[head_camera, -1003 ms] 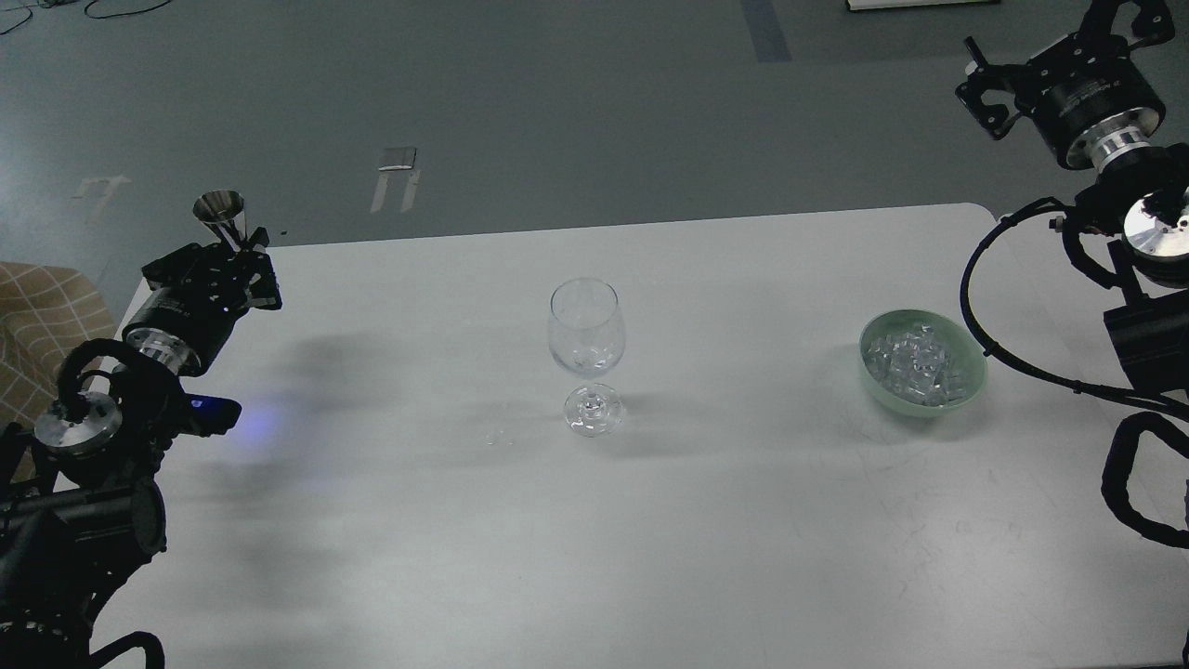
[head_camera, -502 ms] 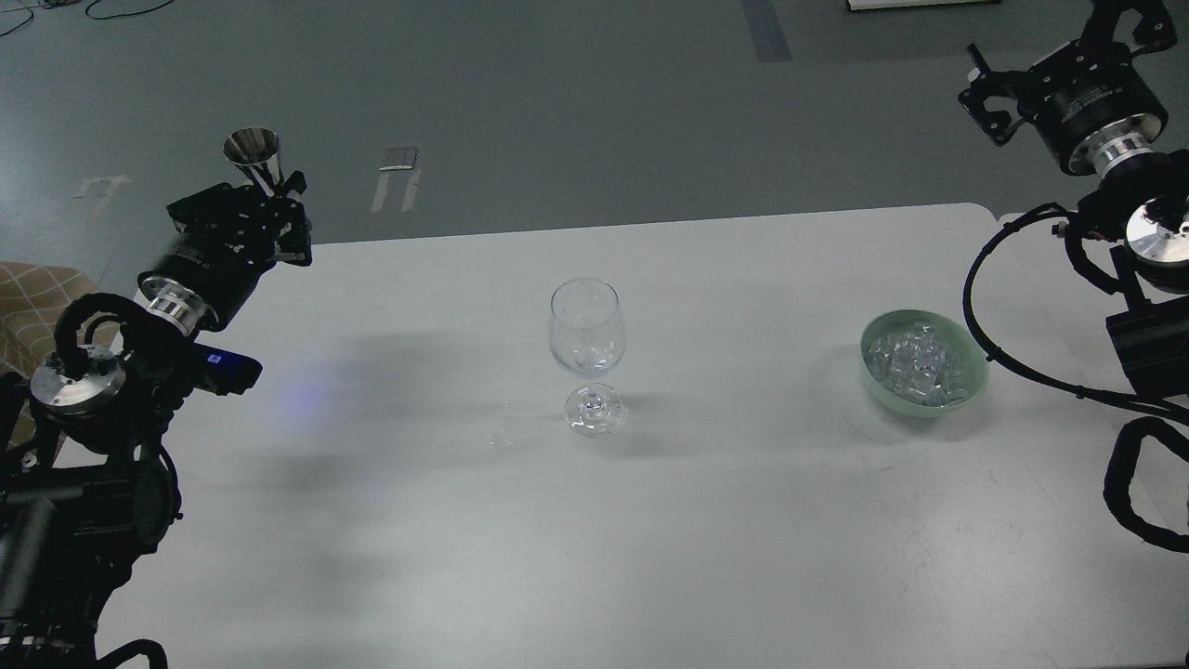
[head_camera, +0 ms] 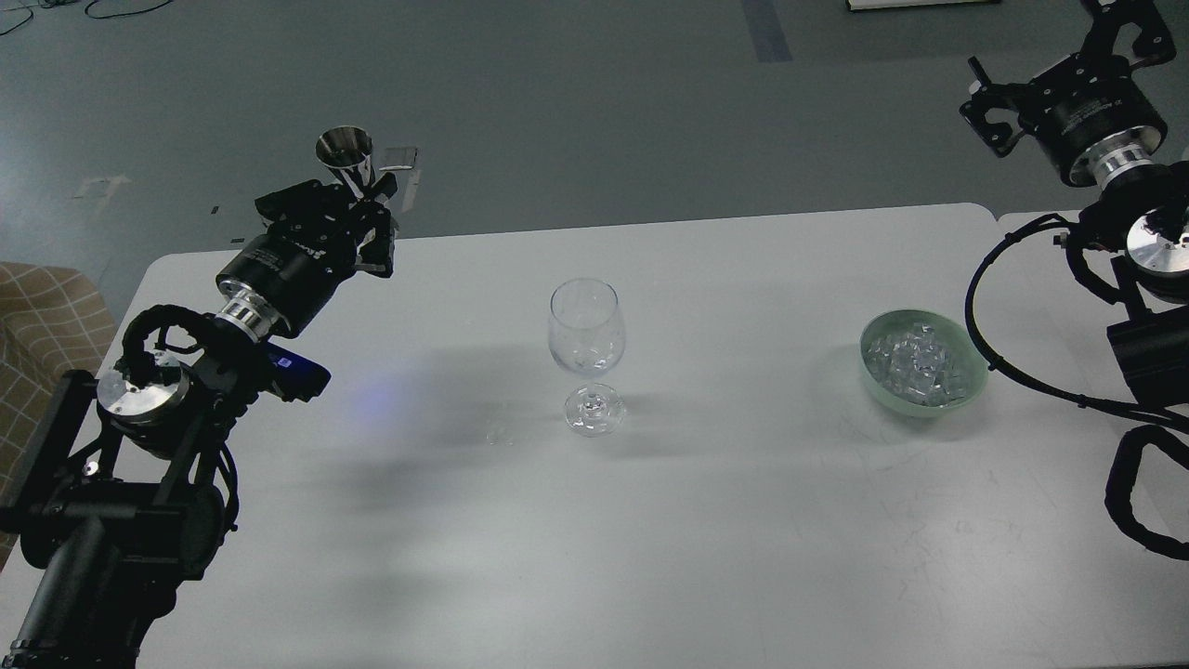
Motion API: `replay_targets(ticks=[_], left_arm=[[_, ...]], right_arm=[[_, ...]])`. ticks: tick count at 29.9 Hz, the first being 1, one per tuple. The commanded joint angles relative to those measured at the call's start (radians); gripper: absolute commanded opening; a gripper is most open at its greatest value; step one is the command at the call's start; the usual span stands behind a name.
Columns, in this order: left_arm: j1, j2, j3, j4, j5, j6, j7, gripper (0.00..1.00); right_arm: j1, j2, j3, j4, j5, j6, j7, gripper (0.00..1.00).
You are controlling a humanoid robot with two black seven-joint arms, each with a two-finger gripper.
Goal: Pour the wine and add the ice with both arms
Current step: 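Lift the jigger with the left gripper and carry it over the wine glass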
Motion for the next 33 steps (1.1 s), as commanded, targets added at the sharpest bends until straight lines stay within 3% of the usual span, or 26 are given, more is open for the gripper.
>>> replay_targets(ticks=[1, 11, 20, 27, 33], left_arm=[[0.019, 0.018, 0.048, -0.056, 0.002, 0.002, 0.003, 0.0], [0.019, 0.122, 0.147, -0.107, 0.008, 0.003, 0.02, 0.0], [-0.015, 0.105, 0.222, -0.143, 0.075, 0.049, 0.026, 0.0], [-0.033, 0.029, 0.234, -0.232, 0.089, 0.163, 0.025, 0.0], [-0.049, 0.019, 0.236, -0.219, 0.147, 0.166, 0.026, 0.0]], right_arm=[[-0.001, 0.0, 0.0, 0.001, 0.0, 0.0, 0.0, 1.0], [-0.01, -0.009, 0.002, 0.001, 0.0, 0.0, 0.0, 1.0], [-0.011, 0.0, 0.002, 0.005, 0.0, 0.0, 0.002, 1.0], [-0.025, -0.009, 0.002, 0.005, 0.0, 0.0, 0.002, 1.0], [-0.031, -0.011, 0.003, 0.007, 0.0, 0.0, 0.002, 1.0]])
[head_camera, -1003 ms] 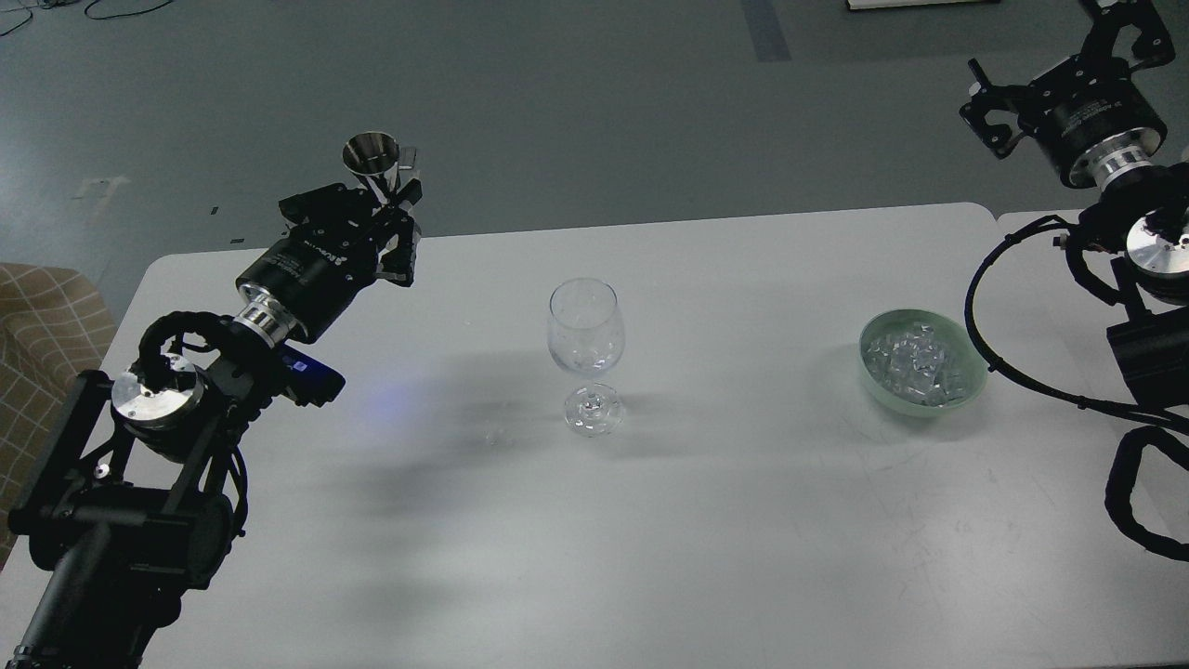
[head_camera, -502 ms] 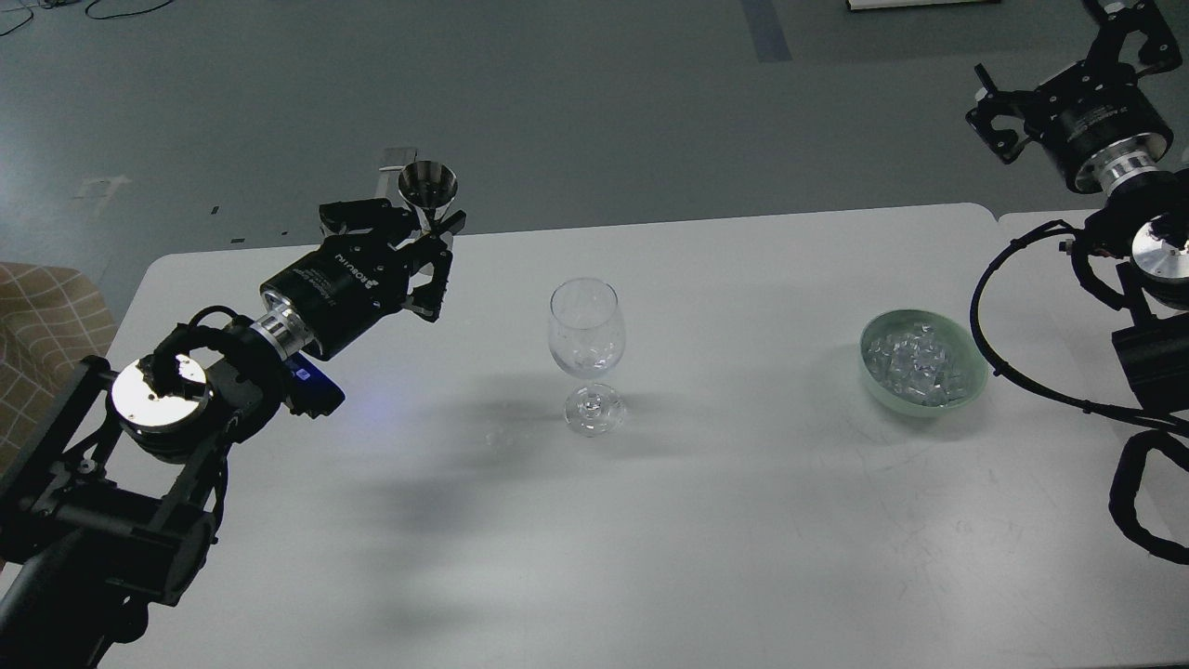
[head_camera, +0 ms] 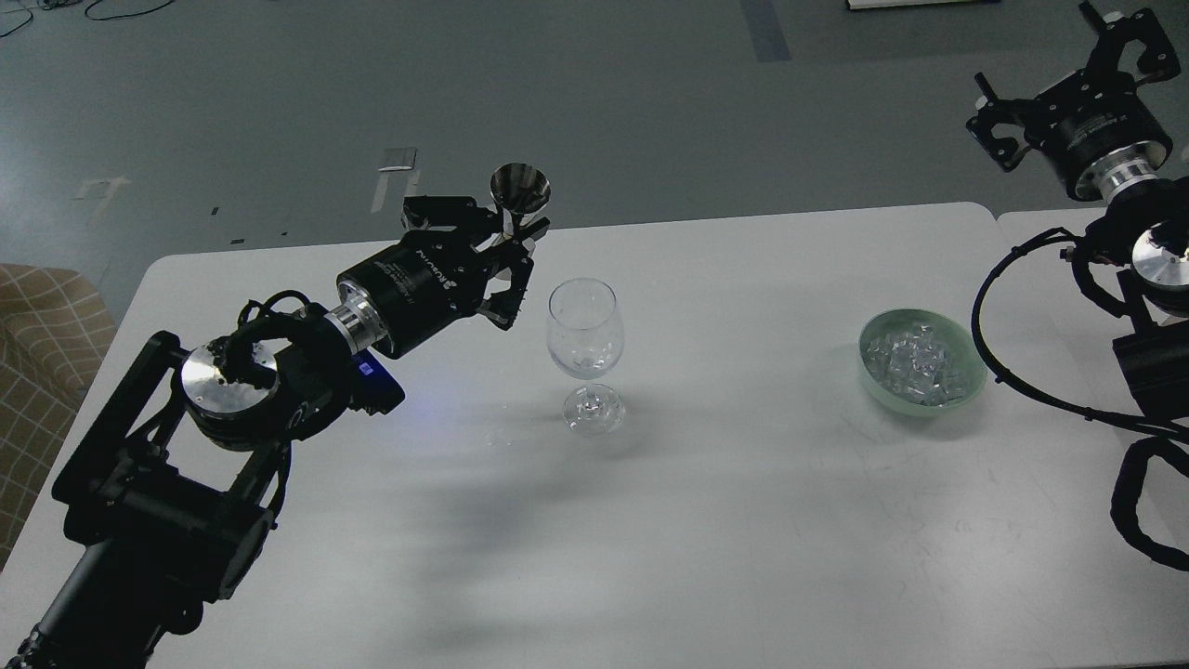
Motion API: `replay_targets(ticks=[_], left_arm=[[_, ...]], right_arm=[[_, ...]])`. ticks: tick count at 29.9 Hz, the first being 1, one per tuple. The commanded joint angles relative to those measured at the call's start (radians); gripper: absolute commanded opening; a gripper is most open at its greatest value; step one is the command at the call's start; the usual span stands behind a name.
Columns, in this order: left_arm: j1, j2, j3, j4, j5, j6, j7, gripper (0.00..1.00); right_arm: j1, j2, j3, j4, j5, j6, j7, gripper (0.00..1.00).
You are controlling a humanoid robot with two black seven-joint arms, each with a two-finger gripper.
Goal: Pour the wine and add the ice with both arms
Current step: 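Lift the jigger with the left gripper and carry it over the wine glass, then tilt the jigger with the left gripper to pour into the wine glass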
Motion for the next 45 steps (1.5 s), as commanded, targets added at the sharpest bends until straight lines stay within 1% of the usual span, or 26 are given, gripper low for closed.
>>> replay_targets(ticks=[1, 5, 8, 12, 15, 19, 23, 33, 35, 40, 45], left_arm=[[-0.004, -0.003, 0.002, 0.01, 0.022, 0.001, 0.001, 0.0], [-0.005, -0.001, 0.008, 0.014, 0.069, 0.001, 0.009, 0.0], [-0.022, -0.001, 0.02, 0.034, 0.17, 0.001, 0.016, 0.0], [-0.033, -0.003, 0.02, 0.037, 0.186, 0.009, 0.042, 0.0], [-0.054, -0.013, 0.019, 0.034, 0.188, 0.029, 0.045, 0.0], [-0.073, -0.024, 0.023, 0.033, 0.197, 0.03, 0.047, 0.0], [-0.102, -0.018, 0.075, 0.033, 0.229, 0.027, 0.054, 0.0], [-0.102, -0.021, 0.089, 0.031, 0.297, 0.021, 0.054, 0.0], [-0.099, -0.017, 0.089, 0.031, 0.313, 0.014, 0.054, 0.0], [-0.081, -0.012, 0.091, 0.03, 0.398, -0.052, 0.054, 0.0], [-0.082, -0.018, 0.092, 0.019, 0.407, -0.054, 0.054, 0.0]], right_arm=[[-0.002, -0.002, 0.001, 0.001, 0.0, 0.0, 0.001, 1.0], [-0.005, -0.009, 0.001, 0.001, 0.0, 0.0, 0.001, 1.0], [-0.009, -0.009, 0.001, 0.001, 0.002, 0.0, 0.001, 1.0], [-0.009, -0.009, 0.001, 0.001, 0.002, 0.0, 0.001, 1.0], [-0.009, -0.009, 0.001, 0.001, 0.002, 0.0, 0.001, 1.0], [-0.011, -0.006, 0.001, 0.001, 0.002, 0.0, 0.001, 1.0], [-0.009, -0.009, 0.001, 0.001, 0.002, 0.0, 0.001, 1.0], [-0.009, -0.014, 0.001, 0.001, 0.002, 0.0, 0.001, 1.0], [-0.009, -0.014, 0.001, 0.001, 0.002, 0.0, 0.001, 1.0], [-0.009, -0.014, 0.001, 0.001, 0.002, 0.0, 0.001, 1.0], [-0.009, -0.014, 0.003, 0.001, 0.002, 0.0, 0.001, 1.0]])
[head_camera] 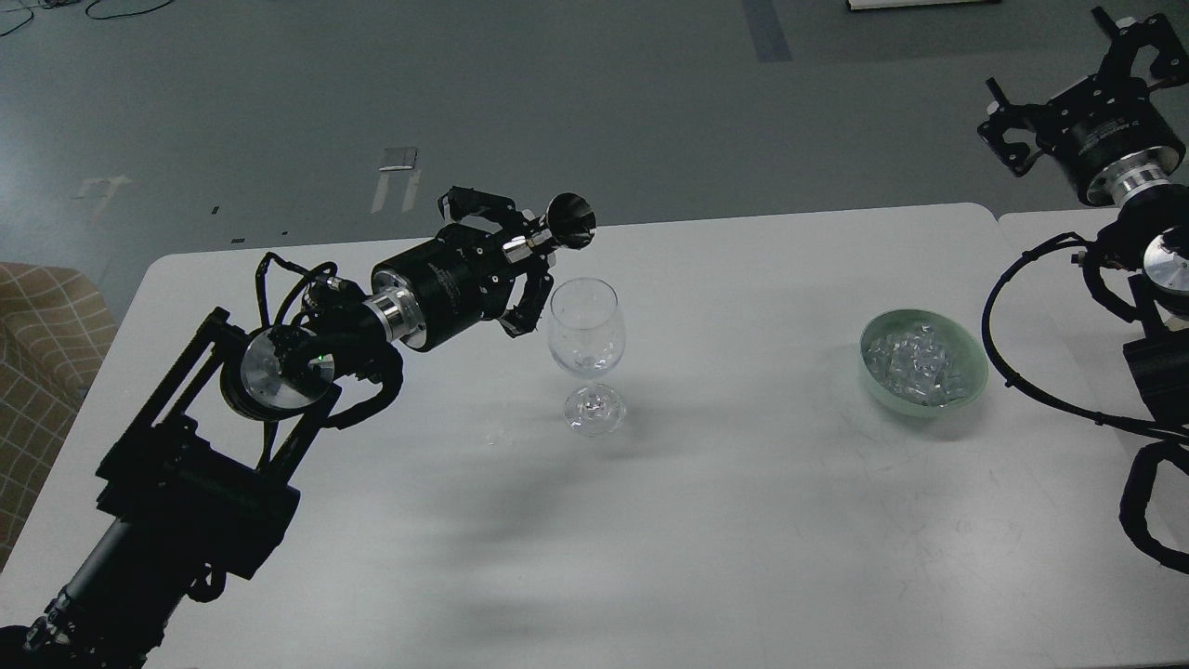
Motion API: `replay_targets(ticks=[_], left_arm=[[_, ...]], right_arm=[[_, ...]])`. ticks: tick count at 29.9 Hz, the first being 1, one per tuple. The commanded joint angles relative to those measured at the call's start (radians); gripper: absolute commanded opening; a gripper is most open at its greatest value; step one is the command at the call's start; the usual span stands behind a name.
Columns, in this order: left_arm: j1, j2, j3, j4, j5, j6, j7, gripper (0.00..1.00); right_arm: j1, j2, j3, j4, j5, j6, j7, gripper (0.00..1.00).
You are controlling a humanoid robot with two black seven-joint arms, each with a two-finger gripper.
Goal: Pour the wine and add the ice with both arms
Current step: 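Tilt the jigger with the left gripper to pour into the wine glass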
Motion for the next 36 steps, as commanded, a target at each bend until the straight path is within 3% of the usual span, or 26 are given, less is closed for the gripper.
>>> replay_targets(ticks=[1, 31, 36], left_arm=[[-0.003, -0.006, 0.003, -0.019, 0.005, -0.002, 0.0, 0.0], [-0.006, 0.035, 0.04, 0.001, 0.197, -0.106, 0.0, 0.0], [0.003, 0.043, 0.04, 0.002, 0.269, -0.175, 0.0, 0.0]], right_arm=[[0.0, 0.0, 0.001, 0.0, 0.0, 0.0, 0.0, 1.0], [0.0, -0.014, 0.001, 0.0, 0.0, 0.001, 0.001, 1.0], [0.0, -0.014, 0.001, 0.0, 0.0, 0.001, 0.001, 1.0]])
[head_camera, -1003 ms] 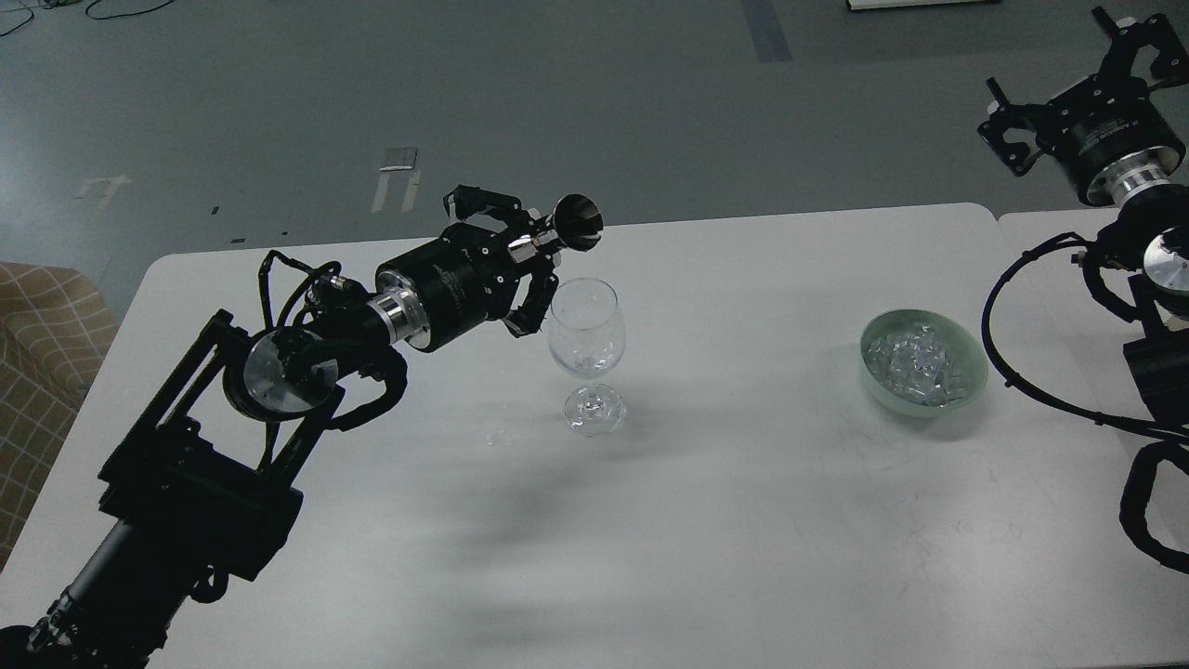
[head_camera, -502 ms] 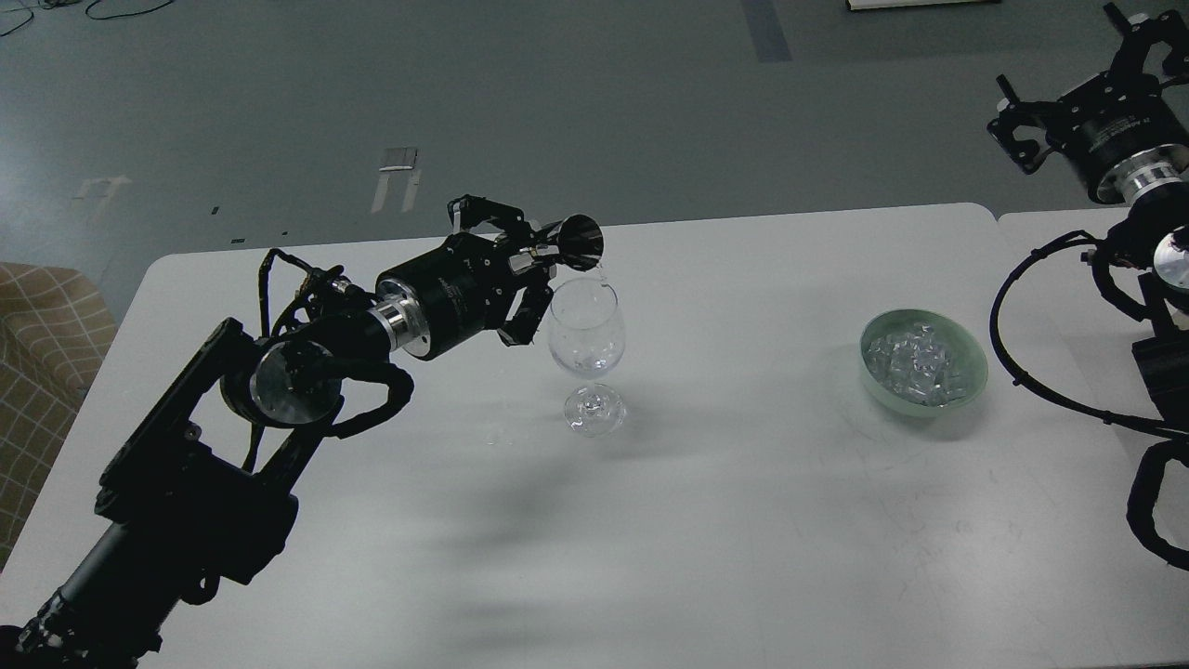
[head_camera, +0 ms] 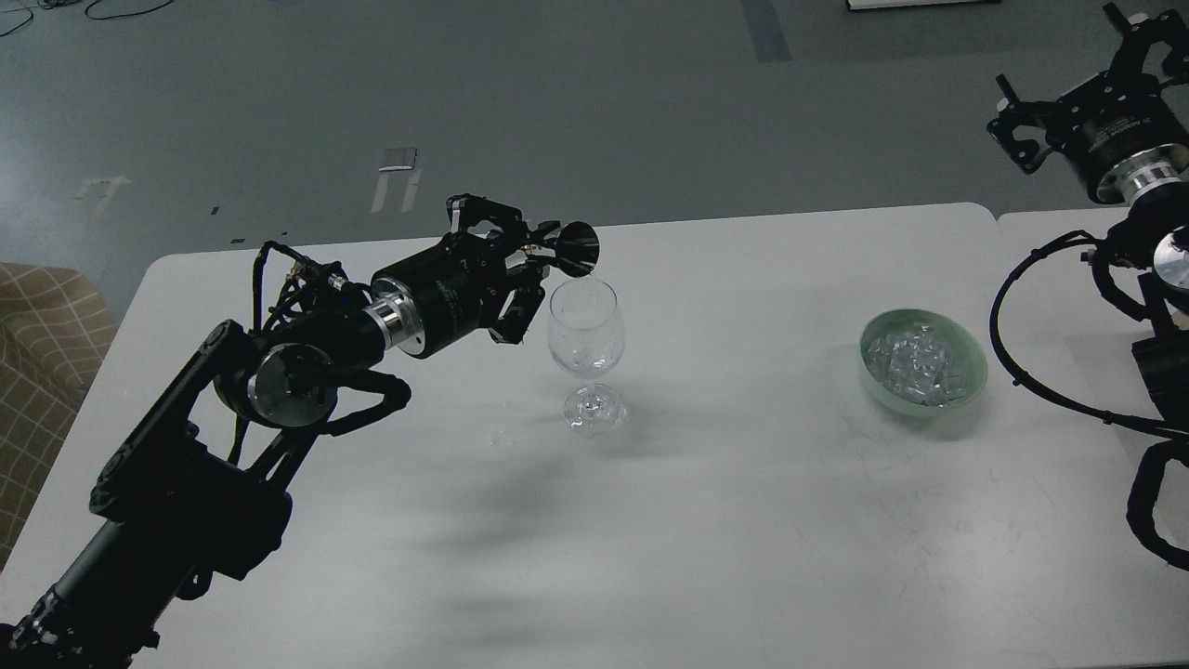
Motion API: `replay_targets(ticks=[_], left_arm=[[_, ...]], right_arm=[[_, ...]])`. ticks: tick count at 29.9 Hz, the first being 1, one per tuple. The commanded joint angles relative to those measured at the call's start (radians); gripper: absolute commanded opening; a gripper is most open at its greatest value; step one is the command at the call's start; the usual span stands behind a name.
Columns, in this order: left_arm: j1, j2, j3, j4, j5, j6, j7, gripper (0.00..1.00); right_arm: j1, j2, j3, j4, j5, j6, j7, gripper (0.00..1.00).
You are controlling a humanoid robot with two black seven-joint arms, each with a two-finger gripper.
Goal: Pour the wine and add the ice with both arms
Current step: 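Tilt the jigger with the left gripper to pour into the wine glass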
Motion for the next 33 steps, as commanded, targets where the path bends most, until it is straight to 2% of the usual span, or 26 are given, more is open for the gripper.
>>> replay_targets(ticks=[1, 8, 13, 22, 27, 33], left_arm=[[0.007, 0.003, 0.0, 0.003, 0.051, -0.053, 0.0, 0.0], [-0.001, 0.015, 0.0, 0.004, 0.057, -0.076, 0.0, 0.0], [-0.001, 0.029, 0.0, 0.004, 0.123, -0.135, 0.0, 0.0], [-0.015, 0.029, -0.001, 0.027, 0.132, -0.147, 0.0, 0.0], [-0.022, 0.03, -0.001, 0.047, 0.137, -0.207, 0.0, 0.0], [-0.024, 0.032, 0.0, 0.047, 0.204, -0.23, 0.0, 0.0]], right_arm=[[0.0, 0.0, 0.001, 0.0, 0.0, 0.0, 0.0, 1.0], [0.0, 0.0, 0.0, 0.0, 0.0, 0.0, 0.0, 1.0], [0.0, 0.0, 0.0, 0.0, 0.0, 0.0, 0.0, 1.0], [-0.002, 0.0, 0.0, 0.0, 0.0, 0.0, 0.0, 1.0], [-0.002, 0.0, 0.0, 0.0, 0.0, 0.0, 0.0, 1.0], [-0.002, -0.002, 0.0, 0.0, 0.0, 0.001, 0.0, 1.0]])
